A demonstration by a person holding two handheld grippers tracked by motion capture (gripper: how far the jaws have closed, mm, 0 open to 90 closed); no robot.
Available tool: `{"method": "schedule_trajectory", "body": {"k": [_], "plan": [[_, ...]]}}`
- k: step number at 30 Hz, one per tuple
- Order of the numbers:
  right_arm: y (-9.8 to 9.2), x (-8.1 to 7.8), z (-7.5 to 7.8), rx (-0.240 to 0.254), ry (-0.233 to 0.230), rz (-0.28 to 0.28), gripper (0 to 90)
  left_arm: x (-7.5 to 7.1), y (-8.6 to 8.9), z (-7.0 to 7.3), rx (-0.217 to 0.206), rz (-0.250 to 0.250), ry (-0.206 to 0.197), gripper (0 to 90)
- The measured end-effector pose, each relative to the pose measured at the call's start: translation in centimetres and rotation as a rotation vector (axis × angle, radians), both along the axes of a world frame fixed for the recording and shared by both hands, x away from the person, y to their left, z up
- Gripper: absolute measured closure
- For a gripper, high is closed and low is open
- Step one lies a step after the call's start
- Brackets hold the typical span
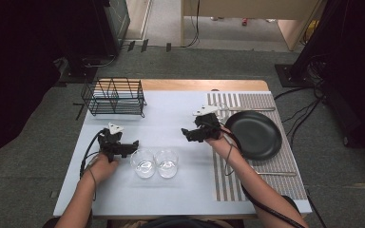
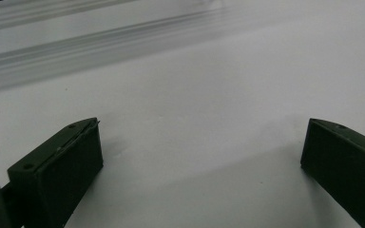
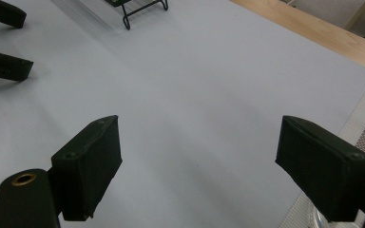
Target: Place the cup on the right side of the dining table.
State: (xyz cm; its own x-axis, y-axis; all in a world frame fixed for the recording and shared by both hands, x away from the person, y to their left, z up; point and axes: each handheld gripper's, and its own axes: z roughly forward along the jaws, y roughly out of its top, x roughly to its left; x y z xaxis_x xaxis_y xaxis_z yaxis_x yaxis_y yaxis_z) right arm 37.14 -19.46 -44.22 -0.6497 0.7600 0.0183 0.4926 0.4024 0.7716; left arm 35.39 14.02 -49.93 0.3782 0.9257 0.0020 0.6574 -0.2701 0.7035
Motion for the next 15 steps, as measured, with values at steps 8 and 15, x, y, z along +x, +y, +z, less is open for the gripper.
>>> {"method": "schedule_trajectory", "body": {"k": [8, 15], "plan": [[0.5, -0.3, -0.7, -0.007, -0.013, 0.053, 15.3, 0.0, 0.0, 0.0, 0.000, 0.000, 0.000, 0.0], [0.9, -0.4, -1.5, -0.008, -0.008, 0.082, 15.5, 0.0, 0.0, 0.0, 0.001, -0.001, 0.000, 0.0]]}}
